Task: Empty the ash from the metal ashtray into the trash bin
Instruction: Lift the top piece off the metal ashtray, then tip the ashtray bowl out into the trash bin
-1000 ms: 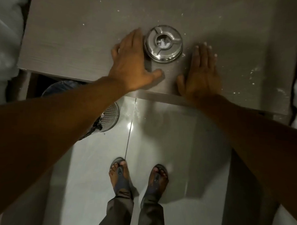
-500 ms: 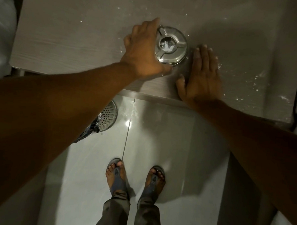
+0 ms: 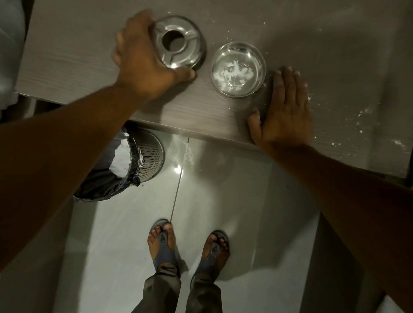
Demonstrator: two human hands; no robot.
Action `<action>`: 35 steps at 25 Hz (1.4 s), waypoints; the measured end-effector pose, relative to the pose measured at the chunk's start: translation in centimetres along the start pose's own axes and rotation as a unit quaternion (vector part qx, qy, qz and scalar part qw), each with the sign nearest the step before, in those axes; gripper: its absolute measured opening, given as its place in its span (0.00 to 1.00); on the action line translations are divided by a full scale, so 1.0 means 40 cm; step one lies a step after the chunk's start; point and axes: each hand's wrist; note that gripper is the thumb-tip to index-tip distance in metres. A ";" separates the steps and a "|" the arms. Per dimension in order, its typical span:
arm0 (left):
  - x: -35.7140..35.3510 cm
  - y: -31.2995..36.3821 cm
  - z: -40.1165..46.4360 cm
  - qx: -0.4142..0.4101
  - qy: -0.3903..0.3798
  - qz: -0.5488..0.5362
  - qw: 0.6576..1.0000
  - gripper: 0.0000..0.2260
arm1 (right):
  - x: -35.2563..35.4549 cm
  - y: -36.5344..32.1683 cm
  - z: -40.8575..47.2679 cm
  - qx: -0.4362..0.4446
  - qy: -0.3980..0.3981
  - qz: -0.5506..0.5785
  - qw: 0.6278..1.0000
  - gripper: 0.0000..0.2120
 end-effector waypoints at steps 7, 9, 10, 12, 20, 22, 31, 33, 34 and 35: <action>0.023 0.006 -0.006 -0.156 -0.063 0.133 0.977 0.47 | -0.005 0.004 0.000 0.004 0.011 0.000 1.000 0.38; -0.020 0.040 -0.033 -0.294 -0.076 0.162 0.939 0.34 | -0.006 0.007 0.002 0.002 0.012 0.001 1.000 0.39; -0.049 0.056 -0.046 -0.357 -0.080 0.159 0.917 0.25 | -0.008 0.006 0.002 0.004 0.012 0.000 1.000 0.39; -0.089 0.077 -0.061 -0.434 -0.073 0.138 0.887 0.11 | -0.010 0.007 0.004 0.006 0.006 -0.002 1.000 0.39; -0.031 0.111 -0.172 -0.394 -0.059 0.069 0.914 0.08 | -0.006 0.007 0.006 0.001 -0.004 -0.004 1.000 0.39; 0.020 0.074 -0.265 -0.336 -0.043 0.044 0.940 0.06 | -0.006 0.007 0.003 -0.002 -0.010 -0.008 1.000 0.39; 0.136 -0.319 -0.500 0.161 0.024 -0.252 0.954 0.09 | -0.012 0.004 0.001 -0.007 0.002 0.010 1.000 0.38; 0.108 -0.393 -0.464 0.361 0.014 -0.482 0.799 0.15 | -0.011 0.000 0.005 -0.003 0.005 0.007 1.000 0.38; 0.097 -0.420 -0.448 0.419 0.008 -0.566 0.710 0.13 | -0.010 0.002 0.004 -0.004 0.003 0.008 1.000 0.38; 0.088 -0.446 -0.438 0.442 0.006 -0.614 0.653 0.11 | -0.013 0.005 0.003 -0.004 -0.001 0.008 1.000 0.38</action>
Point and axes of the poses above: each hand's wrist, its own z-axis towards the middle knuckle, its own x-axis out of the back of the hand, y = z × x, and after that the axes turned 5 degrees about -y, right-handed
